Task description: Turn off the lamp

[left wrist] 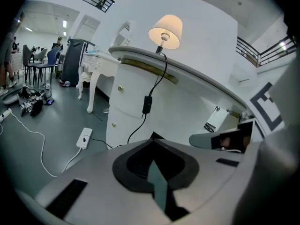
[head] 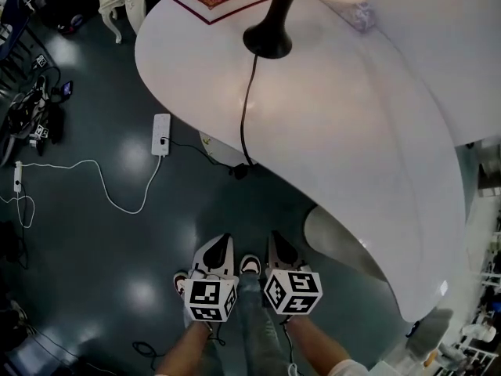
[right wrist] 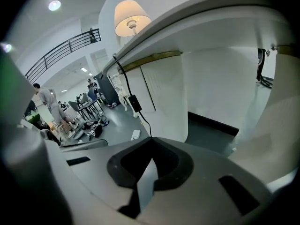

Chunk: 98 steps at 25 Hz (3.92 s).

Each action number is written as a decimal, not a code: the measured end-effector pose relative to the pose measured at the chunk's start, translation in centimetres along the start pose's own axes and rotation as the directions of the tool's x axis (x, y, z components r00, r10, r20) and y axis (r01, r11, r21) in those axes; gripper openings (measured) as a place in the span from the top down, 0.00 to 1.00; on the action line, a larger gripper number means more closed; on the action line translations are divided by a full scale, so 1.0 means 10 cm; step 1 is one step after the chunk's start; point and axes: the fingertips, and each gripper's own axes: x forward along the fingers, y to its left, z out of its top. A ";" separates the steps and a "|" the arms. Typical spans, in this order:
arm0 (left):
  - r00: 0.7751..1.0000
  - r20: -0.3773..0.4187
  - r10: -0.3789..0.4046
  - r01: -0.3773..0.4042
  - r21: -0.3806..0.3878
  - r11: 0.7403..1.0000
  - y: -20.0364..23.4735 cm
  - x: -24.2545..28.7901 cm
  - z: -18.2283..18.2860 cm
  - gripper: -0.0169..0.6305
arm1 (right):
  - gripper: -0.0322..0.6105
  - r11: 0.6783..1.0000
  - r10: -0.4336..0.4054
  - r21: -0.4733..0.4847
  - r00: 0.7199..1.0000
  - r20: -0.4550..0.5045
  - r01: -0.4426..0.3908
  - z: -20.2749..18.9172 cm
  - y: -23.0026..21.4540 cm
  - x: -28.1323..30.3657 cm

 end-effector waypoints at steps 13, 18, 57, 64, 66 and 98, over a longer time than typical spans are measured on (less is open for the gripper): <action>0.999 0.018 -0.048 0.045 0.112 0.993 0.02 0.33 0.08 0.96 | 0.95 1.000 -0.004 -0.007 1.000 -0.002 0.004 -0.11 -0.04 0.07; 0.998 0.047 -0.051 0.045 0.131 0.990 -0.01 0.40 0.21 0.96 | 0.95 1.000 -0.013 -0.001 1.000 0.006 0.013 -0.01 -0.05 0.09; 0.971 0.157 -0.179 0.127 0.293 0.948 0.17 1.05 0.97 0.71 | 0.95 0.999 -0.036 0.000 0.998 -0.047 0.037 -0.02 -0.20 0.28; 0.969 0.153 -0.194 0.141 0.306 0.942 0.14 1.08 0.96 0.80 | 0.95 0.999 -0.042 0.002 0.998 -0.051 0.042 -0.03 -0.24 0.29; 0.968 0.152 -0.199 0.145 0.309 0.940 0.12 1.09 0.96 0.81 | 0.95 0.999 -0.044 0.002 0.998 -0.053 0.044 -0.04 -0.25 0.29; 0.968 0.171 -0.185 0.132 0.284 0.950 0.05 0.97 0.90 0.86 | 0.95 0.999 -0.038 0.010 0.998 -0.053 0.039 -0.08 -0.31 0.21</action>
